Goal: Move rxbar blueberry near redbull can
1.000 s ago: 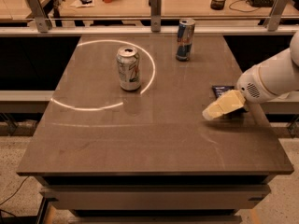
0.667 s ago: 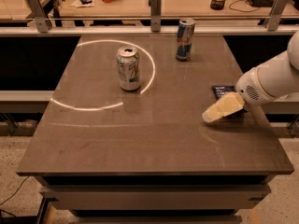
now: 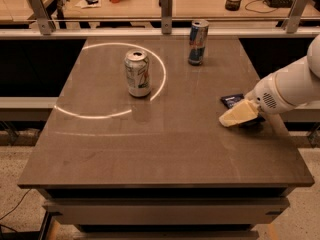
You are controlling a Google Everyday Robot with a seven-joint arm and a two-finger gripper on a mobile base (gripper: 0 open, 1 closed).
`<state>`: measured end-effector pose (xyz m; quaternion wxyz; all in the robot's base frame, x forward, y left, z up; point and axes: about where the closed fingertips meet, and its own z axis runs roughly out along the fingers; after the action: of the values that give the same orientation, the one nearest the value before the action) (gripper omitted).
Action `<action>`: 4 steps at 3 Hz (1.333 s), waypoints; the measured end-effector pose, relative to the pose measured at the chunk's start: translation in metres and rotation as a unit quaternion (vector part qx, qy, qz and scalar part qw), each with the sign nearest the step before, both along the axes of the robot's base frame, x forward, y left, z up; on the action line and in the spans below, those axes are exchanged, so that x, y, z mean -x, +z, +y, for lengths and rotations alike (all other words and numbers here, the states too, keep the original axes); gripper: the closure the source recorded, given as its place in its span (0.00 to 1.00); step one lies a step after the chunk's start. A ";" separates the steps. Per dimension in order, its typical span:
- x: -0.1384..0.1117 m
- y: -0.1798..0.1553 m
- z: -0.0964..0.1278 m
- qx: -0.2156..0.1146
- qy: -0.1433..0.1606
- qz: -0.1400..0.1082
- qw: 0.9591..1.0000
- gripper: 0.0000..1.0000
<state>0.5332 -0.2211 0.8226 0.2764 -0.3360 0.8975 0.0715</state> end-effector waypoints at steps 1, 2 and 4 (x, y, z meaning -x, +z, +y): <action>0.000 0.001 0.001 0.001 0.003 -0.003 1.000 0.64; 0.000 0.005 0.001 0.001 0.003 -0.003 1.000 0.87; -0.007 0.020 0.016 -0.004 0.033 -0.027 0.999 1.00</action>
Offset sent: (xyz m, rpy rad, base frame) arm 0.0006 0.0009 0.0011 -0.0114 -0.0273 0.0329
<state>0.5403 -0.2050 0.8425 0.2991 -0.3665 0.8778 0.0754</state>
